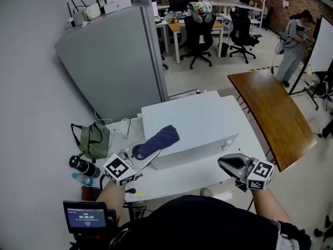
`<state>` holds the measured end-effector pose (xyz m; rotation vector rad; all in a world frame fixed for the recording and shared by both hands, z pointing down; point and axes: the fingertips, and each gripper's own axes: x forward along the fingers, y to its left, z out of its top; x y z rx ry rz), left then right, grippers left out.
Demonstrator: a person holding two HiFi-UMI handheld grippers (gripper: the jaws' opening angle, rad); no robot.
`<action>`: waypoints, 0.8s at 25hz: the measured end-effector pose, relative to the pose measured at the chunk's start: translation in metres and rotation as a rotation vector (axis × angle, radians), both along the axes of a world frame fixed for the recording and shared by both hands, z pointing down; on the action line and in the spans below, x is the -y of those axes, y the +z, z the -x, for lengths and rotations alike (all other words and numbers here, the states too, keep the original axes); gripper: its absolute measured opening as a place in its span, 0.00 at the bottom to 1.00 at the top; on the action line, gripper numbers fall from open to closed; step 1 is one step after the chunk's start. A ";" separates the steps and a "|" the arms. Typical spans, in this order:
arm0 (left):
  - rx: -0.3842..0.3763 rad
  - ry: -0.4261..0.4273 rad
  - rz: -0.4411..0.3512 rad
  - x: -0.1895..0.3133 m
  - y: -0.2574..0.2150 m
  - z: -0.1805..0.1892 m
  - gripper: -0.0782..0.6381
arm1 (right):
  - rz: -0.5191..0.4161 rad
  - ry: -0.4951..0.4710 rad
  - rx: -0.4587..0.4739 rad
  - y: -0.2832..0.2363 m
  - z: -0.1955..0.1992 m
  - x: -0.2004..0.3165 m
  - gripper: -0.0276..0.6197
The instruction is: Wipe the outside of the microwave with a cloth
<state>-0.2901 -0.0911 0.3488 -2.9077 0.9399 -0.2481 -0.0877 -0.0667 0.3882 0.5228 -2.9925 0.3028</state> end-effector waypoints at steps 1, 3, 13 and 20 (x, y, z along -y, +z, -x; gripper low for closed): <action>0.045 0.001 -0.002 0.029 -0.001 -0.009 0.25 | -0.011 0.003 0.001 0.001 -0.011 0.013 0.05; 0.134 -0.003 0.004 0.093 -0.002 -0.029 0.25 | -0.048 0.001 -0.011 0.003 -0.031 0.043 0.05; 0.556 0.053 0.178 0.318 0.072 -0.178 0.24 | -0.054 0.094 -0.013 0.012 -0.165 0.149 0.05; 0.681 0.172 0.386 0.341 0.139 -0.212 0.22 | 0.025 0.207 -0.027 0.042 -0.213 0.155 0.05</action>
